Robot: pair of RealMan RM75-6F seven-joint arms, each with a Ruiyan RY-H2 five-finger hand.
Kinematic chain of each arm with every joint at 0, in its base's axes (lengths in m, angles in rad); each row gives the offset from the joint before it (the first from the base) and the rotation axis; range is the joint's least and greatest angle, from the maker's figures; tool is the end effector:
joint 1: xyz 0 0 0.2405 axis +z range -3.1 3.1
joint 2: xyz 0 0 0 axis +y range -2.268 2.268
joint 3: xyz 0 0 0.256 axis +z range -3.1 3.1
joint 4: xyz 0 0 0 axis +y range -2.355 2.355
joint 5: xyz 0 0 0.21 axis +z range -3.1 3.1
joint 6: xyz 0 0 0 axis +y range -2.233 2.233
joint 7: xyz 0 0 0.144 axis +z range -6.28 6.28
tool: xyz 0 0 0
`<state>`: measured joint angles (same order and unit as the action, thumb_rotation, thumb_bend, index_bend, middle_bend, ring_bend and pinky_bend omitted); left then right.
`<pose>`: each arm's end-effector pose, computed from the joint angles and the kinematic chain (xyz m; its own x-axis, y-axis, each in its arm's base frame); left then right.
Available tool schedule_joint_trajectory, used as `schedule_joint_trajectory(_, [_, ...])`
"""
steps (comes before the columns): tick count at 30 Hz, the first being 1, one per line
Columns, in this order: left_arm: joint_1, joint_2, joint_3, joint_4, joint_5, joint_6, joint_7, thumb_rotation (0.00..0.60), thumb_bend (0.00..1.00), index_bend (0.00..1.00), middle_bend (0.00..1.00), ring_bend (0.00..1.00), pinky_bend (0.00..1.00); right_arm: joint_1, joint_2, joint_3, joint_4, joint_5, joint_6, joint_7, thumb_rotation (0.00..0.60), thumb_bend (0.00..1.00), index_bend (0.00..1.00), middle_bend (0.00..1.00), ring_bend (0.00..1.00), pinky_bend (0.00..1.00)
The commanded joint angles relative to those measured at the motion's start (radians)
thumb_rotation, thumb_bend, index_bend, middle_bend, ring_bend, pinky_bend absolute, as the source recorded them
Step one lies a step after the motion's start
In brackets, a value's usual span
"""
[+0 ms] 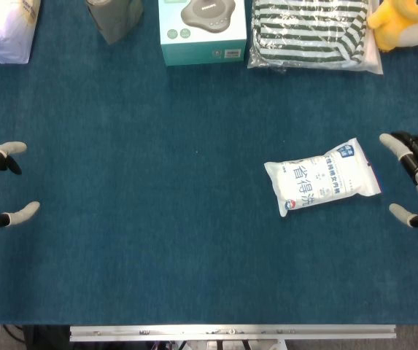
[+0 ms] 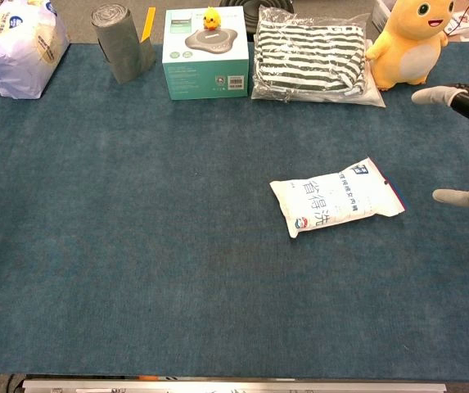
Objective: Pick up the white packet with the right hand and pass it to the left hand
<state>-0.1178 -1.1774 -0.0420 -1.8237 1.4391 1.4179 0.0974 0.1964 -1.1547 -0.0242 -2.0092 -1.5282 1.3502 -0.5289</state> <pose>-0.2654 0.1830 0.1173 0.2286 0.0959 0.9688 0.9734 -0.0050 -0.2292 -0.2052 -0.1785 0.0993 0.5115 -0.1365 0.8484 -0.8472 -0.2454 0.4712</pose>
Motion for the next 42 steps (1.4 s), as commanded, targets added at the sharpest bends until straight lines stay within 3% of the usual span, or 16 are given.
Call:
schedule_joint_trajectory(1, [0.003, 0.003, 0.005, -0.003, 0.002, 0.001, 0.009, 0.600, 0.02, 0.27, 0.47, 0.40, 0.61, 0.005, -0.008, 0.003, 0.011, 0.007, -0.013, 0.006, 0.600, 0.00, 0.17, 0.18, 0.20, 0.36])
schedule_joint_trajectory(12, [0.017, 0.003, 0.013, -0.002, -0.006, 0.014, 0.002, 0.600, 0.02, 0.27, 0.47, 0.39, 0.61, 0.035, 0.010, -0.005, 0.016, -0.013, -0.075, 0.046, 0.600, 0.00, 0.17, 0.18, 0.19, 0.36])
schedule_joint_trajectory(18, [0.010, -0.007, 0.017, 0.016, -0.001, -0.002, -0.008, 0.600, 0.02, 0.27, 0.47, 0.39, 0.61, 0.065, 0.052, -0.030, 0.021, -0.021, -0.153, 0.073, 0.600, 0.00, 0.17, 0.18, 0.16, 0.29])
schedule_joint_trajectory(23, [0.008, -0.020, 0.019, 0.035, -0.001, -0.009, -0.023, 0.600, 0.02, 0.27, 0.47, 0.39, 0.61, 0.090, 0.061, -0.028, 0.035, 0.015, -0.205, 0.019, 0.600, 0.00, 0.17, 0.18, 0.15, 0.25])
schedule_joint_trajectory(36, [-0.003, -0.032, 0.017, 0.046, -0.010, -0.027, -0.024, 0.600, 0.02, 0.27, 0.47, 0.39, 0.61, 0.143, -0.040, 0.011, 0.118, 0.204, -0.281, -0.143, 0.600, 0.00, 0.17, 0.16, 0.13, 0.25])
schedule_joint_trajectory(42, [0.000, -0.030, 0.020, 0.054, -0.015, -0.029, -0.036, 0.600, 0.02, 0.27, 0.47, 0.40, 0.61, 0.176, -0.116, 0.029, 0.180, 0.278, -0.311, -0.160, 0.600, 0.00, 0.17, 0.16, 0.13, 0.25])
